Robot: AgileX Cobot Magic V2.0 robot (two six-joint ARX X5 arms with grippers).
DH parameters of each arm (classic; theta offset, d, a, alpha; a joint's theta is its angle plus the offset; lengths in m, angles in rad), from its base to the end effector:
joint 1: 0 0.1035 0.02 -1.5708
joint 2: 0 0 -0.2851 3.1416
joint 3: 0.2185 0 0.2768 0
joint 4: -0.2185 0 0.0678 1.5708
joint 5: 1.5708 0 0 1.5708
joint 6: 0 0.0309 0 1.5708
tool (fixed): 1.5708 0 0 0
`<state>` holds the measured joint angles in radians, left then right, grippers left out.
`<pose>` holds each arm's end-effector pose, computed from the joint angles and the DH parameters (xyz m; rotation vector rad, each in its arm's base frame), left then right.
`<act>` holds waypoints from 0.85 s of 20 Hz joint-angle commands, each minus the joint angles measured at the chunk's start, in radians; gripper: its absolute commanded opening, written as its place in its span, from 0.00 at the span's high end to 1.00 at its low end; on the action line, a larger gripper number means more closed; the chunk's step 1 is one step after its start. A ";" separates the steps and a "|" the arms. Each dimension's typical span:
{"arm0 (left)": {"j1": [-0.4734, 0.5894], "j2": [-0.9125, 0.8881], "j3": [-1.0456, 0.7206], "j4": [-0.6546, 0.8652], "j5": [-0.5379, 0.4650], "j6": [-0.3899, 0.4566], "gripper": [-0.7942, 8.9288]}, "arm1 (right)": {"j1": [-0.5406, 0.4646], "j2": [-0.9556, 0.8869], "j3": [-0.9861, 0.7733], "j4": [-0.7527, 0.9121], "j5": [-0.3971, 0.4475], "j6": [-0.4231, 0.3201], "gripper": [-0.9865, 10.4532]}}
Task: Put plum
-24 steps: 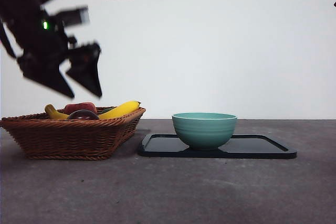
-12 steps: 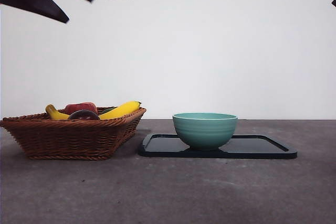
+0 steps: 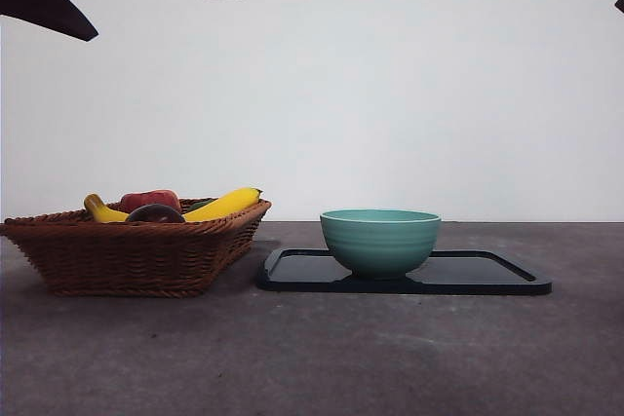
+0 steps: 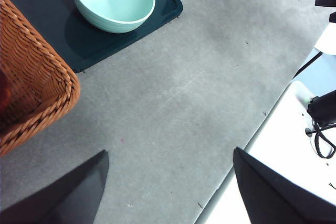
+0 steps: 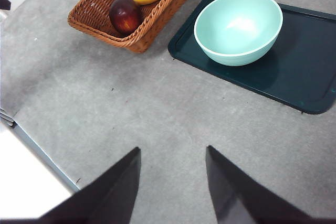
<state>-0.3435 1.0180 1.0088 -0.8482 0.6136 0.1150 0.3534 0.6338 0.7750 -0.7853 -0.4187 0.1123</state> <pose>0.1842 -0.0848 0.3333 -0.0203 0.8276 -0.9445 0.1140 0.0554 0.3121 0.1244 0.7008 0.7070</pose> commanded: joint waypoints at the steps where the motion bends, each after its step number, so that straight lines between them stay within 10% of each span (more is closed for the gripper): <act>1: -0.005 0.005 0.019 0.007 0.009 0.016 0.53 | 0.005 0.005 0.001 0.007 0.001 0.015 0.74; 11: -0.005 0.005 0.019 0.008 0.009 0.016 0.53 | 0.003 0.108 0.006 0.151 0.089 0.219 0.68; 17: -0.005 0.005 0.019 0.010 0.009 0.028 0.53 | -0.035 0.463 0.150 0.262 0.105 0.211 0.68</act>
<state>-0.3435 1.0180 1.0088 -0.8452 0.6136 0.1226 0.3168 1.0737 0.9081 -0.5343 -0.3172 0.3195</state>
